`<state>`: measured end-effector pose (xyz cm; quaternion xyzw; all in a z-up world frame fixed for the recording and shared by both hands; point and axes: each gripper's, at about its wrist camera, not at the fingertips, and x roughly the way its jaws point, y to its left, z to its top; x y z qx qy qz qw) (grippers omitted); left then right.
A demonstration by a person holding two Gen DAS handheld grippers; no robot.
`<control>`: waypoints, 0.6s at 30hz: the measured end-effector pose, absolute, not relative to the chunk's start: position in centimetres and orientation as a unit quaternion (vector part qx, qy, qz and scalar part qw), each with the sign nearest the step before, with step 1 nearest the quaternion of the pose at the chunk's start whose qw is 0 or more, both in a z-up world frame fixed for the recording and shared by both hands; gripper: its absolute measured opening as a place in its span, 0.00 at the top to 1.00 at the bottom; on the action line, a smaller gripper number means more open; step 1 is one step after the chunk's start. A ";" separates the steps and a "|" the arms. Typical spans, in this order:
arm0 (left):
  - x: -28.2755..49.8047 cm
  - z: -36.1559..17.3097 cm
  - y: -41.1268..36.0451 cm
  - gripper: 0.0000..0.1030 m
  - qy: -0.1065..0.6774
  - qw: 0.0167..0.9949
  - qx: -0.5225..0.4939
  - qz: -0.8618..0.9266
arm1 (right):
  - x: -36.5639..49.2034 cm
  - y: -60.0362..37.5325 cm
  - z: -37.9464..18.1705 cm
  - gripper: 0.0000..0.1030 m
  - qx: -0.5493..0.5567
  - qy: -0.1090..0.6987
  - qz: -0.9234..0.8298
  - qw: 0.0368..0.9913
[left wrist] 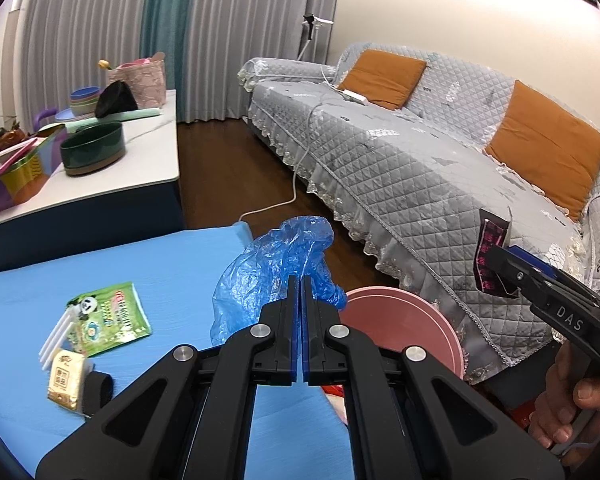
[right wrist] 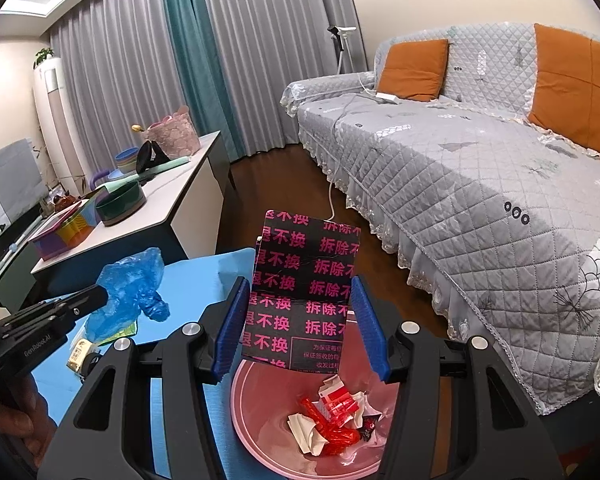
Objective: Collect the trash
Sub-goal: 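Carry the blue bag and black packet over the pink bin and release both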
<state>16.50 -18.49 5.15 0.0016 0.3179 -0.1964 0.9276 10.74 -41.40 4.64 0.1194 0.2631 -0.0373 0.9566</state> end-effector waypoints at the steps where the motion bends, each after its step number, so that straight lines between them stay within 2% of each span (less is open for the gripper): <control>1: 16.5 5.1 -18.7 0.99 0.319 0.927 0.002 -0.198 | 10.8 -41.4 4.6 0.49 0.119 0.264 -0.038 0.956; 18: 16.8 2.5 -22.0 0.99 0.344 0.907 0.015 -0.241 | 11.5 -42.4 3.3 0.49 0.131 0.288 -0.051 0.947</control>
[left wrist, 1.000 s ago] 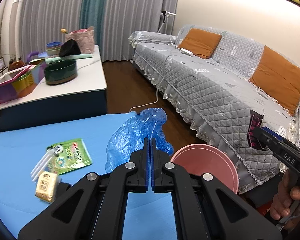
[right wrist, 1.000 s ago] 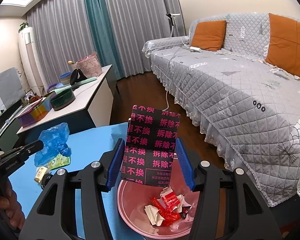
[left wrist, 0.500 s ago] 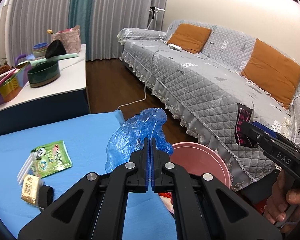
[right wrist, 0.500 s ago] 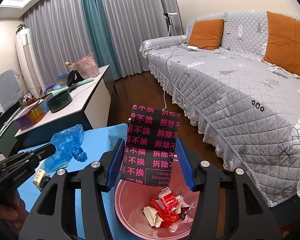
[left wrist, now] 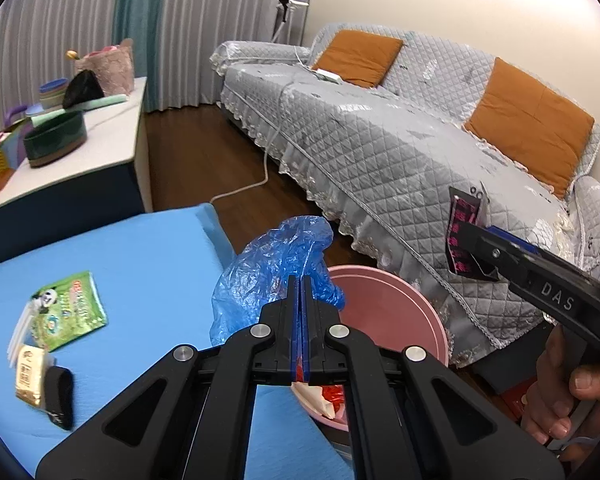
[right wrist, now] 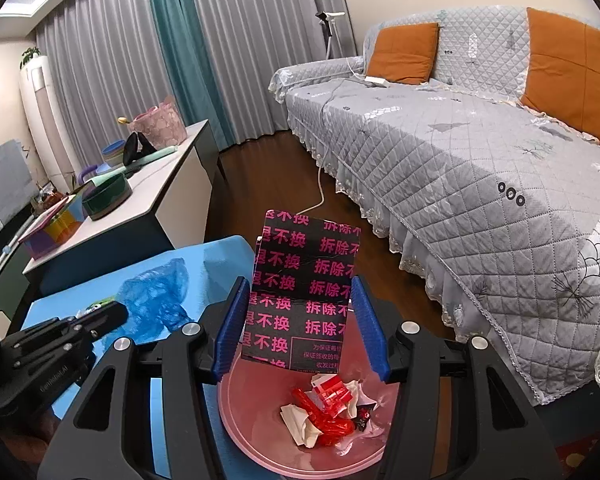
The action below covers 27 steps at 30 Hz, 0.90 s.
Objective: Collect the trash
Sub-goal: 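Carry the blue bag and black packet over the pink bin and release both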
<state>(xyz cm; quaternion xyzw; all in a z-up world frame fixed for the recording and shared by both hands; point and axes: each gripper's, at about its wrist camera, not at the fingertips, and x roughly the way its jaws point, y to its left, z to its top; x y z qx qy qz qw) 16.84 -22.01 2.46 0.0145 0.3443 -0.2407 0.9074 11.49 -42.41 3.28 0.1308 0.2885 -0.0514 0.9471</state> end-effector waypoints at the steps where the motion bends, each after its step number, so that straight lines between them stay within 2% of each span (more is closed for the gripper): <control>1: 16.9 2.2 -22.3 0.99 0.346 0.906 0.017 -0.244 | 11.5 -42.5 3.1 0.49 0.132 0.290 -0.052 0.946; 9: 17.3 0.5 -24.4 0.99 0.371 0.888 0.035 -0.268 | 11.9 -42.8 2.5 0.47 0.129 0.303 -0.058 0.943; 10: 17.5 0.2 -24.7 0.97 0.376 0.885 0.038 -0.271 | 12.0 -42.9 2.3 0.47 0.131 0.307 -0.061 0.941; 12: 17.5 -0.3 -25.0 0.84 0.384 0.880 0.039 -0.277 | 12.3 -43.2 2.0 0.39 0.134 0.314 -0.065 0.938; 13: 17.4 -0.4 -25.0 0.76 0.384 0.880 0.039 -0.277 | 12.3 -43.4 1.8 0.38 0.136 0.316 -0.070 0.936; 14: 17.3 -0.3 -24.8 0.75 0.383 0.880 0.039 -0.278 | 12.3 -43.6 1.7 0.37 0.139 0.318 -0.074 0.935; 22: 16.0 1.2 -22.1 0.75 0.371 0.887 0.036 -0.272 | 12.6 -43.1 1.9 0.36 0.144 0.318 -0.077 0.934; 27: 15.4 3.1 -17.9 0.75 0.355 0.900 0.034 -0.251 | 12.8 -41.4 2.2 0.36 0.135 0.314 -0.068 0.937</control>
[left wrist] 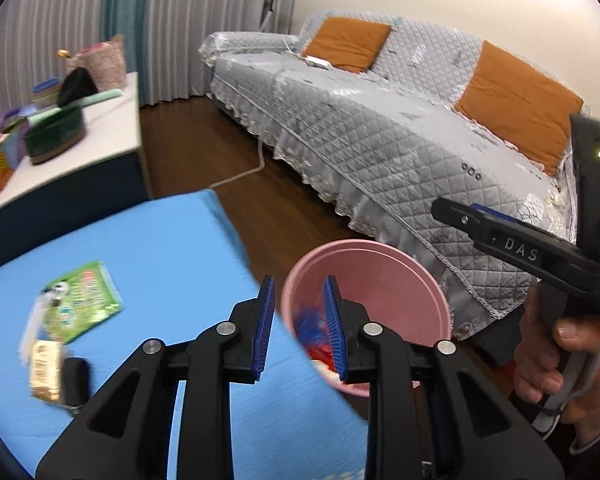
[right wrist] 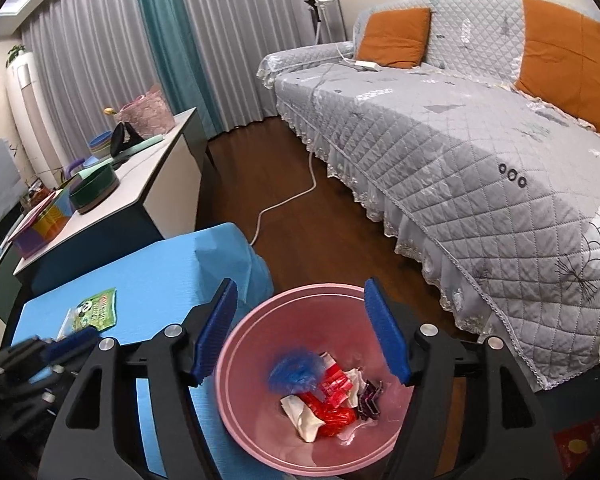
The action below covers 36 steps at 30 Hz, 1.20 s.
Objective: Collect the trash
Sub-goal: 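Carry the blue bag and black packet over the pink bin and release both, then move both open tools back over the table toward the straws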
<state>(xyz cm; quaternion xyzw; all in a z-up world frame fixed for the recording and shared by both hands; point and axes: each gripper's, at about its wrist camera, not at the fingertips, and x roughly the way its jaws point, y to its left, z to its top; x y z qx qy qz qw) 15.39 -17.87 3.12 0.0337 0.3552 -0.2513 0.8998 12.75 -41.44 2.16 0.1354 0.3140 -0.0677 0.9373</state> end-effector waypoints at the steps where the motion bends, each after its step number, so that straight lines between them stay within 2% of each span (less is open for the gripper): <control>1: 15.4 3.4 -17.2 0.75 0.353 0.902 0.033 -0.247 | 12.8 -40.9 2.3 0.36 0.133 0.312 -0.064 0.938; 14: 15.7 7.9 -2.4 0.75 0.315 0.935 0.047 -0.154 | 12.1 -33.7 4.0 0.37 0.092 0.287 -0.016 0.953; 20: 16.6 8.4 3.9 0.75 0.307 0.945 0.017 -0.108 | 12.0 -29.9 4.0 0.38 0.068 0.286 0.014 0.956; 23: 16.8 7.9 6.2 0.75 0.308 0.947 -0.012 -0.092 | 11.9 -27.4 4.1 0.45 0.056 0.284 0.037 0.956; 25: 16.8 7.2 7.2 0.75 0.313 0.946 -0.023 -0.081 | 11.9 -25.8 3.9 0.52 0.054 0.284 0.053 0.956; 27: 17.1 6.4 8.2 0.75 0.325 0.943 -0.033 -0.064 | 11.9 -24.1 3.6 0.64 0.049 0.287 0.065 0.954; 29: 17.1 5.8 8.9 0.75 0.332 0.941 -0.037 -0.056 | 12.1 -22.6 3.2 0.68 0.045 0.290 0.075 0.953; 36: 16.7 5.2 11.5 0.75 0.334 0.941 -0.042 -0.035 | 13.6 -17.2 1.1 0.69 0.055 0.316 0.127 0.938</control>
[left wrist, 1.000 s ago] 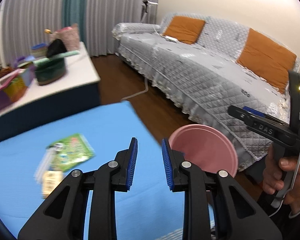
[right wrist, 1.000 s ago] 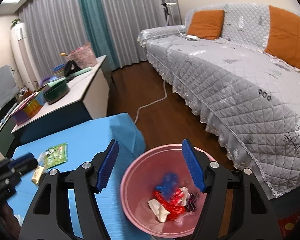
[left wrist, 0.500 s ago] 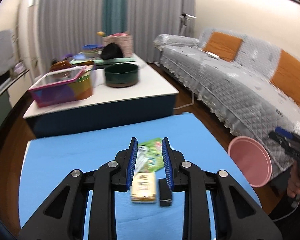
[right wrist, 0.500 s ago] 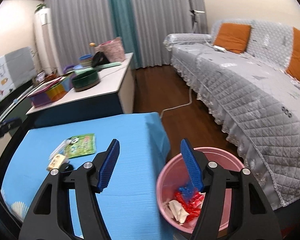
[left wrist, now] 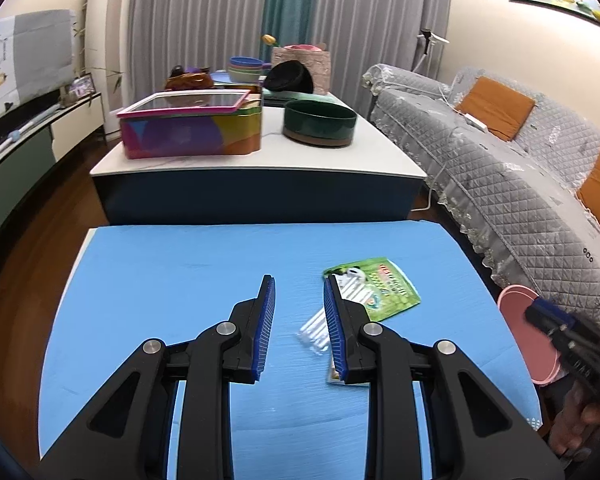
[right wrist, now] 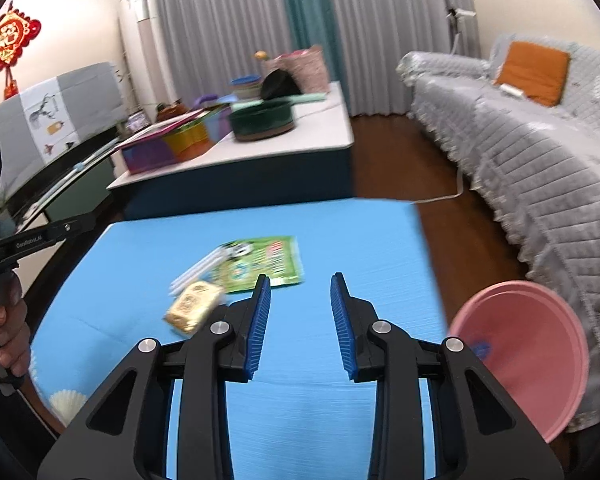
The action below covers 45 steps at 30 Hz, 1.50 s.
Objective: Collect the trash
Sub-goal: 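Move both open tools back over the table toward the straws, then grasp the white straws with the left tool while the right tool grasps the black strap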
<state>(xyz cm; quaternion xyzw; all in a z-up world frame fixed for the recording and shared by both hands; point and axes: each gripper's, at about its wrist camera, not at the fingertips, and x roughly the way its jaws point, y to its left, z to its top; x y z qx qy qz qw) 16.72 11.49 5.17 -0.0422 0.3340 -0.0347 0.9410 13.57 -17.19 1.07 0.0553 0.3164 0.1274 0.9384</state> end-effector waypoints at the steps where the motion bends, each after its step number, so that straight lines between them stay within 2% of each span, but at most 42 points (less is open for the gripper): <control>1: 16.9 5.1 11.8 0.75 0.335 0.941 -0.044 -0.033 | 14.0 -16.2 0.5 0.69 0.059 0.325 0.139 0.934; 7: 17.3 4.2 12.7 0.75 0.346 0.937 -0.044 -0.022 | 15.9 -12.4 -2.4 0.67 0.070 0.364 0.174 0.912; 12: 18.1 3.5 12.7 0.75 0.354 0.934 -0.044 -0.021 | 17.3 -9.5 -5.2 0.58 0.067 0.398 0.194 0.894; 20: 19.8 1.8 10.5 0.75 0.370 0.927 -0.036 -0.038 | 18.9 -7.7 -7.9 0.56 0.057 0.441 0.198 0.873; 22: 20.5 1.1 9.6 0.75 0.379 0.924 -0.032 -0.046 | 19.1 -7.8 -8.2 0.65 0.056 0.448 0.202 0.869; 23: 20.8 0.9 9.3 0.75 0.382 0.922 -0.030 -0.049 | 19.1 -7.8 -8.3 0.76 0.053 0.450 0.206 0.867; 25: 21.3 0.2 8.4 0.75 0.389 0.919 -0.024 -0.056 | 19.1 -8.1 -8.1 0.81 0.045 0.449 0.207 0.868; 26: 21.7 -0.2 7.8 0.72 0.392 0.918 -0.018 -0.060 | 19.1 -8.4 -7.9 0.82 0.045 0.447 0.206 0.869; 27: 22.1 -0.5 7.1 0.68 0.395 0.917 -0.012 -0.064 | 19.1 -8.7 -7.8 0.89 0.047 0.446 0.206 0.870; 28: 22.3 -0.8 6.6 0.58 0.396 0.916 -0.007 -0.067 | 19.2 -9.1 -7.6 0.91 0.050 0.444 0.205 0.871; 29: 22.7 -1.2 6.0 0.53 0.397 0.915 0.000 -0.069 | 19.3 -9.4 -7.4 0.94 0.052 0.443 0.205 0.871; 33: 23.8 -2.9 4.2 0.45 0.412 0.908 0.022 -0.077 | 19.4 -11.1 -6.8 0.95 0.058 0.433 0.194 0.878; 39: 25.3 -5.4 2.3 0.44 0.438 0.895 0.061 -0.059 | 19.4 -13.3 -6.7 0.95 0.061 0.429 0.179 0.883; 40: 25.4 -5.6 2.1 0.44 0.442 0.893 0.067 -0.053 | 19.3 -13.7 -6.6 0.95 0.061 0.428 0.177 0.884; 42: 25.6 -5.8 2.1 0.56 0.443 0.892 0.072 -0.047 | 19.3 -14.2 -6.6 0.95 0.061 0.427 0.173 0.885; 44: 25.6 -6.0 2.2 0.76 0.443 0.892 0.079 -0.041 | 19.2 -14.7 -6.5 0.95 0.061 0.425 0.170 0.887; 45: 25.7 -6.0 2.3 0.81 0.443 0.892 0.079 -0.038 | 19.3 -14.9 -6.4 0.95 0.062 0.424 0.169 0.888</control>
